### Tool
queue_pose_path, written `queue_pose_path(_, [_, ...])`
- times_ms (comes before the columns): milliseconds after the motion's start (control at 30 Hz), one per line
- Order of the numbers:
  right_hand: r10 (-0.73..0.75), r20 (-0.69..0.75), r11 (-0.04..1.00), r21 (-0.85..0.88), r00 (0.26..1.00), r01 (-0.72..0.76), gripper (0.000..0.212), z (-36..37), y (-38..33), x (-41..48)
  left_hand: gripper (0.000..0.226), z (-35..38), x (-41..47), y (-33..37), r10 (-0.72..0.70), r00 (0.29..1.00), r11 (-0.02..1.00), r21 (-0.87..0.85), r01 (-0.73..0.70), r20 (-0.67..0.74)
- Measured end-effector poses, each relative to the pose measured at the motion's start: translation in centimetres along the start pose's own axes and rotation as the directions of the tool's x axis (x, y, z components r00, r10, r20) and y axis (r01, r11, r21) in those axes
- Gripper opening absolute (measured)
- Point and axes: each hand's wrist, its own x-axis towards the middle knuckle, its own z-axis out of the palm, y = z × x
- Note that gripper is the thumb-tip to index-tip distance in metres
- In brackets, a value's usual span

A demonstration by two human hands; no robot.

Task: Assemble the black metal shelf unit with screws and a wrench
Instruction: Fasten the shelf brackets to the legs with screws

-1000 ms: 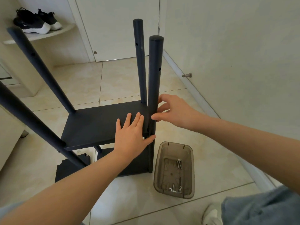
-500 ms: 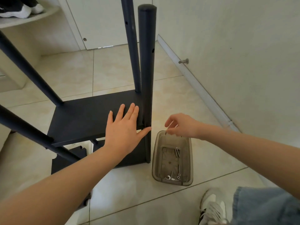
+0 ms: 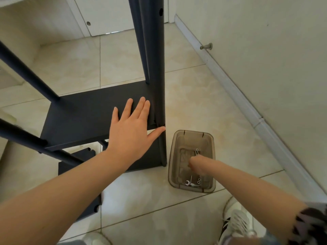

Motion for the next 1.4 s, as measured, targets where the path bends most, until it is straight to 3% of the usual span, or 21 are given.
queue_pose_path(467, [-0.061,0.148,0.988,-0.128,0.987,0.081,0.032,4.3,-0.6,3.0,0.093,0.6,0.1,0.0,-0.004,1.0,1.0,0.01,0.004,-0.024])
queue_pose_path(733, [-0.081,0.092,0.958,-0.266,0.992,0.103,0.034,4.9,-1.3,3.4,0.094,0.7,0.1,0.2,-0.002,0.999,1.0,0.023,0.002,-0.037])
queue_pose_path(1100, [-0.063,0.022,0.985,-0.158,0.998,0.065,0.032,3.6,-0.7,3.3,0.093,0.8,0.3,0.2,-0.009,0.999,0.999,0.032,0.01,-0.033])
queue_pose_path(1400, [-0.05,-0.111,0.998,-0.052,0.993,0.044,0.014,-0.5,-0.6,1.1,0.091,0.6,0.3,0.2,-0.002,1.0,0.999,0.046,0.002,-0.01])
